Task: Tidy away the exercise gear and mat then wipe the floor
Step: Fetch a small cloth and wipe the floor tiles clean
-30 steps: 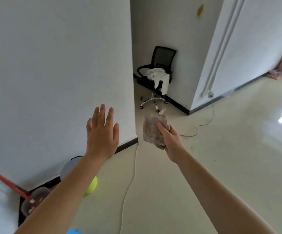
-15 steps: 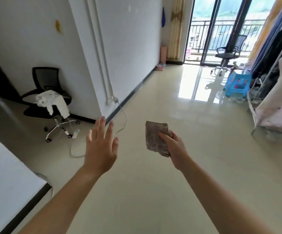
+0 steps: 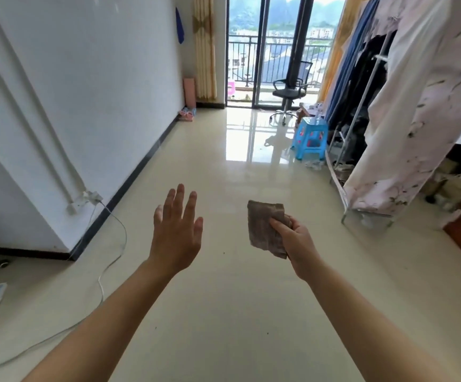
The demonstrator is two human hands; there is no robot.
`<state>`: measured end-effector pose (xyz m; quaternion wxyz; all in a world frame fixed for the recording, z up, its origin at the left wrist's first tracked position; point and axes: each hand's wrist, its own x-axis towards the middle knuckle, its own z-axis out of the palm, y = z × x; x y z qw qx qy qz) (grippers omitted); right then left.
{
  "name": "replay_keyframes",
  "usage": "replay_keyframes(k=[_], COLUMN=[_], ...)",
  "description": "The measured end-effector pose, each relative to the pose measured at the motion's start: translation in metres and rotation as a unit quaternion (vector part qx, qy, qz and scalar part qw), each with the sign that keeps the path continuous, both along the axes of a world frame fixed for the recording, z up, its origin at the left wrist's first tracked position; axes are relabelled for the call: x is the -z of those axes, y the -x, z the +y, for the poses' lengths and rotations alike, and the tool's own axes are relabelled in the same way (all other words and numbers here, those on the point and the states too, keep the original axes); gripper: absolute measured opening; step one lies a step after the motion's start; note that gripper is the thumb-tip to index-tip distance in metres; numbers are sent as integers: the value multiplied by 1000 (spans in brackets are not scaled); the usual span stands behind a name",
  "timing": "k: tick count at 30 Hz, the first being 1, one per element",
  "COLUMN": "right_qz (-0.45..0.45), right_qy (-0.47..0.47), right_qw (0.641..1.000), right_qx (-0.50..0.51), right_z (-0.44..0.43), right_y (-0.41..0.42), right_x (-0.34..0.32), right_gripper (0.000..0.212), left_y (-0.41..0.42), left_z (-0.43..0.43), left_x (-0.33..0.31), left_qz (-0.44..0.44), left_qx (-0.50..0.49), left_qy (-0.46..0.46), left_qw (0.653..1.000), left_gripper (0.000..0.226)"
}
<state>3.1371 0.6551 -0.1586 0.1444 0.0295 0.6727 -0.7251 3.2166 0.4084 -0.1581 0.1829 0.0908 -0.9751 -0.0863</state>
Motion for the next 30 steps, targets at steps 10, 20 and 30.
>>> replay_keyframes(k=[10,20,30], right_qz=[0,-32,-20], right_qy=[36,27,-13], right_qw=[993,998,999], right_qx=[111,40,-28], right_z=[80,67,-17], right_y=[295,627,940], right_x=[37,21,52], right_gripper=[8,17,17], left_y=[343,629,921], left_z=[55,55,-17], left_x=[32,13,71], left_qz=[-12,-48,-59], left_qx=[84,26,-28], left_qy=[58,36,-8], left_qw=[995,998,998], left_gripper=[61,65,64])
